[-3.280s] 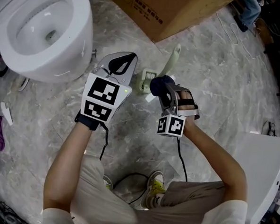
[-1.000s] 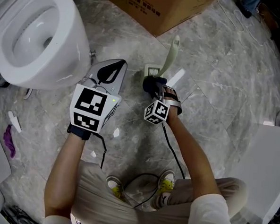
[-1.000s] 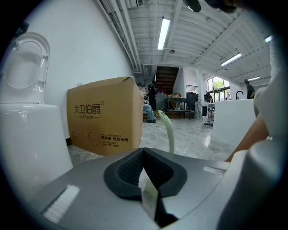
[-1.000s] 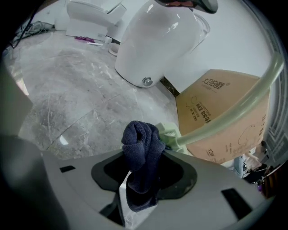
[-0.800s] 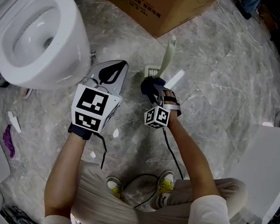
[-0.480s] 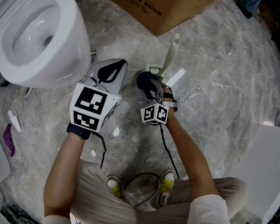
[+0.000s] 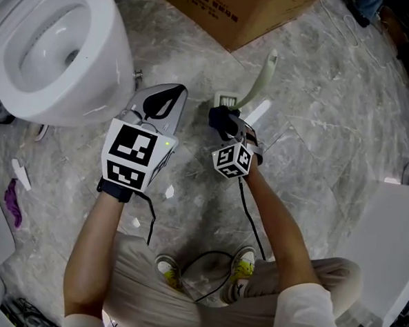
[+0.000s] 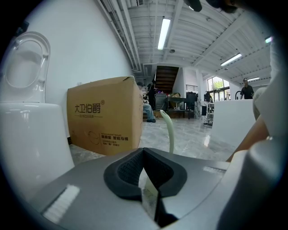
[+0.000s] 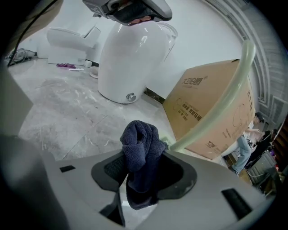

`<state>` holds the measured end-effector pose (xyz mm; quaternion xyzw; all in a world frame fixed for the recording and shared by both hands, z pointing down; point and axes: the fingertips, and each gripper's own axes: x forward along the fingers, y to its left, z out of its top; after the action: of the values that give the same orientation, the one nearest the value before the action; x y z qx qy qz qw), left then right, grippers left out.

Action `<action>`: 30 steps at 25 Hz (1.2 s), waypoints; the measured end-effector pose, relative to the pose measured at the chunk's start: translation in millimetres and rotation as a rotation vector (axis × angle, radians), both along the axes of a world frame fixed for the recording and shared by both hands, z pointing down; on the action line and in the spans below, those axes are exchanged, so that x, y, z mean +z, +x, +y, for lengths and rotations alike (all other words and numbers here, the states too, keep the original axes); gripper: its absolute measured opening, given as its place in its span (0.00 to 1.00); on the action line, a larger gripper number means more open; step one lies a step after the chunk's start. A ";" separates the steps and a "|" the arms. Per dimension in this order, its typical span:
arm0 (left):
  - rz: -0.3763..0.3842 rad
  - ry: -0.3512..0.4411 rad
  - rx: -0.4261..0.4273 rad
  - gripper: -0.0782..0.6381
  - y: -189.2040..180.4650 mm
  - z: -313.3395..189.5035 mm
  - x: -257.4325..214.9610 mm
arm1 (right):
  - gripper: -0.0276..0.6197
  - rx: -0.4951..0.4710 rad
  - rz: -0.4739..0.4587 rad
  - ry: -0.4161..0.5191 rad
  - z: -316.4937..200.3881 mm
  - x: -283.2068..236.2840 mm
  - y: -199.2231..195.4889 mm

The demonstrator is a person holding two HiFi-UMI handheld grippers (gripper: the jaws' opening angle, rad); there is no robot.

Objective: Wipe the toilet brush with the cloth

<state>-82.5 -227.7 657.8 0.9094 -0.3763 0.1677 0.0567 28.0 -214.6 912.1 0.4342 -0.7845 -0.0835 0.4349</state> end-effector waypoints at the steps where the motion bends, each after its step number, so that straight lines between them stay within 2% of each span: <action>1: 0.001 0.000 0.002 0.11 0.8 0.2 -0.5 | 0.32 0.007 0.002 -0.008 0.4 0.8 2.3; 12: -0.001 0.014 0.010 0.11 4.0 4.8 -5.2 | 0.32 0.038 0.081 -0.049 8.6 7.2 21.3; 17: -0.008 0.026 0.023 0.11 8.2 11.0 -11.2 | 0.32 0.068 0.120 -0.031 10.3 1.5 33.2; 24: -0.037 0.018 0.037 0.11 4.6 16.0 -4.0 | 0.32 0.108 0.129 0.023 15.5 -20.1 63.7; 26: -0.023 0.021 0.039 0.11 9.3 16.4 -7.3 | 0.32 0.022 0.210 0.032 20.8 -26.1 71.1; 30: 0.019 0.045 0.062 0.11 30.9 15.2 -21.9 | 0.31 -0.289 0.468 0.079 35.5 -47.6 83.6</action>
<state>-51.6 -212.5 636.0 0.9233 -0.3509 0.1524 0.0346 111.5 -179.1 864.5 0.3032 -0.7125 -0.2736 0.5706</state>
